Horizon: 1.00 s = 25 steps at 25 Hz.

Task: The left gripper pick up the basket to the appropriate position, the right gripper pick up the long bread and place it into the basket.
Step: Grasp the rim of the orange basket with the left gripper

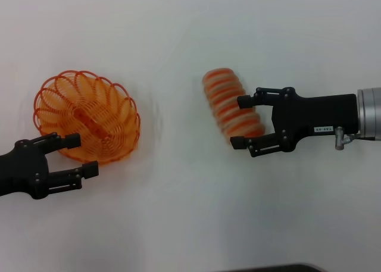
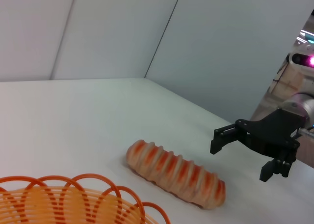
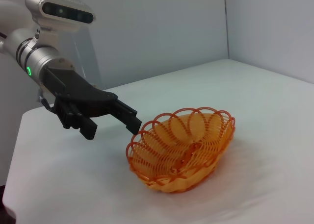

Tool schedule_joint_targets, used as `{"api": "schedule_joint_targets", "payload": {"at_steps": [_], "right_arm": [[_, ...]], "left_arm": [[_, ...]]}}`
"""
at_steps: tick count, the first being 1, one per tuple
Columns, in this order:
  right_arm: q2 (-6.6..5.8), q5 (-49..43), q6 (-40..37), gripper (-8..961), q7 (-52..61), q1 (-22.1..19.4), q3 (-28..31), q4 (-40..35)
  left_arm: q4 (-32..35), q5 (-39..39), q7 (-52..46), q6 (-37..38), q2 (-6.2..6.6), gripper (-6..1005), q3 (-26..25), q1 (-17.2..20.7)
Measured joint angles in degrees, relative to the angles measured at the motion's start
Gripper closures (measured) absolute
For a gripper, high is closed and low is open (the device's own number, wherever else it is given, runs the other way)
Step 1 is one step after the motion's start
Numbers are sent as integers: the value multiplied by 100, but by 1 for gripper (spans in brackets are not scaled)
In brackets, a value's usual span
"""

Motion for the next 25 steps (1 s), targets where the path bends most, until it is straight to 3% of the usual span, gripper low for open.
{"api": "schedule_joint_targets", "payload": {"at_steps": [9,14,20,25], "right_arm": [[0,0,4,13,4,0,1,-16],[0,3,-1,14,6,-1,11,-27],[0,7,-33,15,6,-1,66,-34],[0,10,-44,16,14,-1,70,-39]], "left_arm": [[7,-3,-8,34,4,142,-80,-26],[-11,-3,-438,171,75,142,-288,-141],[-15,-3,-981,552,160,143,-1080,-374],[-102,-2,-1653,350,281,143,-1633,-601]]}}
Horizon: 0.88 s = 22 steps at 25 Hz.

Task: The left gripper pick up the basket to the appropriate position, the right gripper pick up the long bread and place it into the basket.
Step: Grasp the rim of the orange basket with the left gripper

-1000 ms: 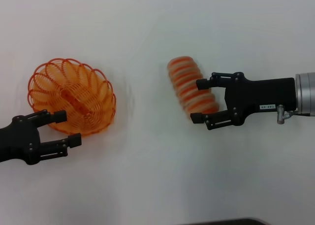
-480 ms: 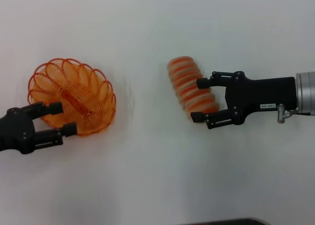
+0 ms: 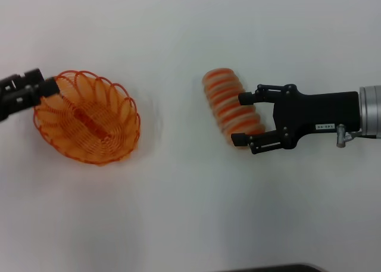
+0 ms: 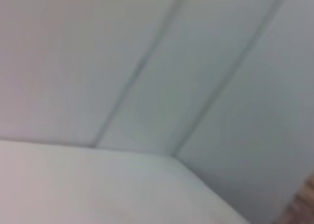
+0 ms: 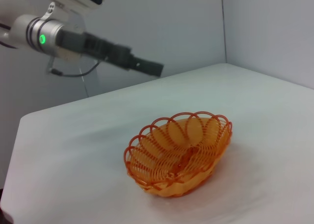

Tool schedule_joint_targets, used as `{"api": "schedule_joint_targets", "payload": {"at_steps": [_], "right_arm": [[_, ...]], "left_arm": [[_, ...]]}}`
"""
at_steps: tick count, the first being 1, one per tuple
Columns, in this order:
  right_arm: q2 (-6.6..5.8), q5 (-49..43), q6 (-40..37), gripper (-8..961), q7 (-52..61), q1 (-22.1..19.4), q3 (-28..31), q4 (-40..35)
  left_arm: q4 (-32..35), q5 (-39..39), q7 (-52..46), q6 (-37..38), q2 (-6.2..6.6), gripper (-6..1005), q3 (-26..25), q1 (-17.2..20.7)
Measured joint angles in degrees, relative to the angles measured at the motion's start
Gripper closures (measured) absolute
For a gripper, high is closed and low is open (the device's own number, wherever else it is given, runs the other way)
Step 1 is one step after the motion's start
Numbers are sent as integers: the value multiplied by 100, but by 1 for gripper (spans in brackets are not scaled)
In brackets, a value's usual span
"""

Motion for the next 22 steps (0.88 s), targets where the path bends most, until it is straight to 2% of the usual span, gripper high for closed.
{"api": "schedule_joint_targets", "payload": {"at_steps": [4,7,11,15,22], "right_arm": [[0,0,-1,16,16,14,0,-4],[-5,0,-1,17,72,38,0,-19],[-14,0,-1,17,87,69,0,-24],[-23,-1,-1,18,89,92,0,-29],[-17,-1,-15,19,123,106,-12,-157]], "left_arm": [[-41,5,-450,-347,98,141,-63,-190],[-11,42,-769,-761,144,142,82,-336],[153,65,-1210,-1455,210,143,781,-470],[458,71,-1321,-1709,217,142,1419,-599],[864,502,-1472,-2080,243,142,1996,-865]]}}
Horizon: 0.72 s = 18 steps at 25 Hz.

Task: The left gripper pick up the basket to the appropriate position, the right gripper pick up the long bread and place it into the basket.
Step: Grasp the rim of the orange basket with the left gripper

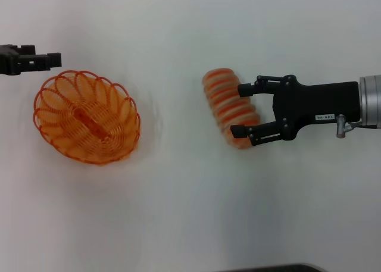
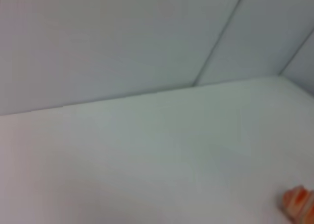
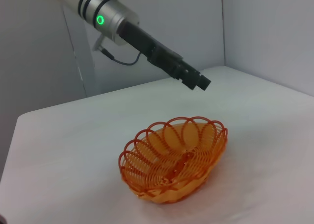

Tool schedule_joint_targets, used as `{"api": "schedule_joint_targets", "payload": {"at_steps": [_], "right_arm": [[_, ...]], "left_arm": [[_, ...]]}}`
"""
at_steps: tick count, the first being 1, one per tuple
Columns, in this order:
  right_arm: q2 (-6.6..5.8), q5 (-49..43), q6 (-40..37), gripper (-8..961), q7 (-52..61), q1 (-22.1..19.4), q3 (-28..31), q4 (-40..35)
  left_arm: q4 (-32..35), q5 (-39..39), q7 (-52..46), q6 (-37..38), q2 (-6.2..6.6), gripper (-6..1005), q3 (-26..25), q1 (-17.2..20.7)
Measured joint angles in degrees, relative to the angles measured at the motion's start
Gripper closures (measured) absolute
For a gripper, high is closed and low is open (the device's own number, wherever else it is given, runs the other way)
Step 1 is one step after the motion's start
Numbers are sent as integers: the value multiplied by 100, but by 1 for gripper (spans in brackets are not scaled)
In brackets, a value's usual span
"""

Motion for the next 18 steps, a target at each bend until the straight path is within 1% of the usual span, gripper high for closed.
{"api": "schedule_joint_targets", "payload": {"at_steps": [3,7,10,18], "right_arm": [[-2,0,-3,20,27,0,-9,-14],[-2,0,-3,21,31,0,-8,-14],[-3,0,-3,21,30,6,-8,-15],[-10,0,-2,23,29,9,-14,-25]], "left_arm": [[118,284,6,-95,11,143,256,-109],[274,642,13,-126,8,142,734,-253],[374,926,-4,-153,-43,142,989,-379],[543,1602,-133,-316,-173,141,1205,-650]]}}
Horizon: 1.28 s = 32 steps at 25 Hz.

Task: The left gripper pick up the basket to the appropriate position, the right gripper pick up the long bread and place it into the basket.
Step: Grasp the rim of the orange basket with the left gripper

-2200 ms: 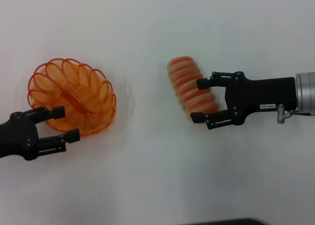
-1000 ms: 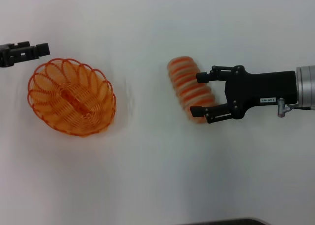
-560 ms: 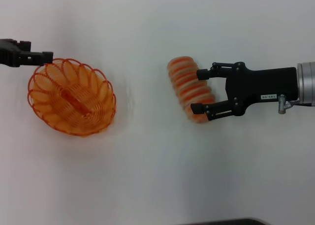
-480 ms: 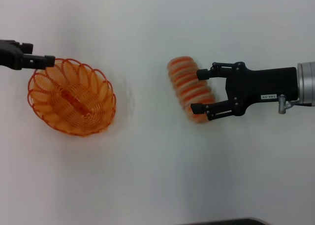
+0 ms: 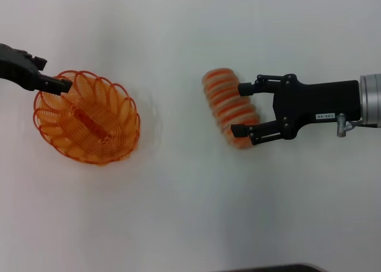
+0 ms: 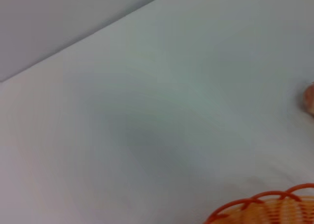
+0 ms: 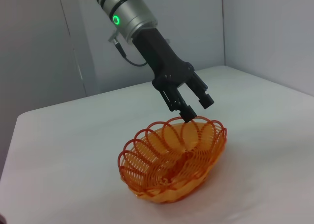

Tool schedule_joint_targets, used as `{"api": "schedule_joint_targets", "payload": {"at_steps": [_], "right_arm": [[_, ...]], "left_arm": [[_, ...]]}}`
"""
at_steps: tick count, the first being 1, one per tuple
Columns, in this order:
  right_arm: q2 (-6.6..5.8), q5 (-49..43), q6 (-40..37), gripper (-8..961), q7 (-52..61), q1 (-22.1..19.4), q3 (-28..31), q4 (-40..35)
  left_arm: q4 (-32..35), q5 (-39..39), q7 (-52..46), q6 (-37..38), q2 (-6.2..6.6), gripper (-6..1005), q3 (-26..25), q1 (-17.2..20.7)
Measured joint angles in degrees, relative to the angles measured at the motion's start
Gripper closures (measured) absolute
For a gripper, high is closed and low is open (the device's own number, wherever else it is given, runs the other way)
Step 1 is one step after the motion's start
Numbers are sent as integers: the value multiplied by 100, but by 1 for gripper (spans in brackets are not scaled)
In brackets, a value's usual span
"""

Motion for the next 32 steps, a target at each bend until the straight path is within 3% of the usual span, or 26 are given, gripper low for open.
{"api": "schedule_joint_targets", "payload": {"at_steps": [13,20,30,32], "right_arm": [[0,0,0,25,-1,15,-10,2],[0,0,0,26,-8,29,-11,2],[-3,0,0,28,-10,43,6,2],[-5,0,0,28,-11,43,18,-20]], "left_arm": [[34,554,-221,-384,-131,140,349,-143],[-26,938,-254,-594,-292,142,387,-155],[-118,953,-257,-685,-310,165,413,-159],[-118,953,-258,-700,-323,215,414,-163]]}}
